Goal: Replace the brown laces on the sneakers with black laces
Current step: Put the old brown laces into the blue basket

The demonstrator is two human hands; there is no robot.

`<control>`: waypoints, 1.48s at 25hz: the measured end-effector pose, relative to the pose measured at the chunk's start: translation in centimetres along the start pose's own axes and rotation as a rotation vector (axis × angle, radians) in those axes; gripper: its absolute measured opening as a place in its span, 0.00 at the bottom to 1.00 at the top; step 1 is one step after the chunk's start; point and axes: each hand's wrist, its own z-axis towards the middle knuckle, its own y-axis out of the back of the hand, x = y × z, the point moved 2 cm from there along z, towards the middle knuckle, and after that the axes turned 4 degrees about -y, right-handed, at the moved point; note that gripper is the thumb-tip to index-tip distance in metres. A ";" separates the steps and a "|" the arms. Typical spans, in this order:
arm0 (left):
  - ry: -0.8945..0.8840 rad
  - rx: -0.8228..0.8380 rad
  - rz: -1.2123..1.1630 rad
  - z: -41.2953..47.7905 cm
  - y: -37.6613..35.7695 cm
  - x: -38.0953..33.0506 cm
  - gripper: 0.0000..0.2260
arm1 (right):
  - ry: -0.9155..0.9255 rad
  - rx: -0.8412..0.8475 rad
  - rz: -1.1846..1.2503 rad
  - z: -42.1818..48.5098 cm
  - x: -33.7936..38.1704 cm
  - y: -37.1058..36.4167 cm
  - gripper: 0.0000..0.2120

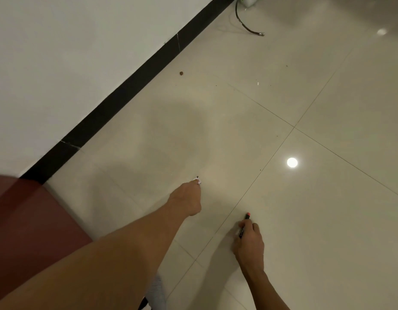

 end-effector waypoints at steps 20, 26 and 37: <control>0.014 -0.442 -0.318 -20.7 15.7 -0.6 0.05 | 0.270 -0.169 0.579 -14.8 19.8 12.7 0.12; -0.016 -0.689 -0.540 -31.9 20.3 -1.0 0.07 | 0.497 -0.149 0.632 -23.7 26.4 19.0 0.15; -0.044 -1.157 -0.924 -57.5 24.8 5.2 0.05 | 0.888 -0.096 0.752 -43.6 36.9 27.9 0.16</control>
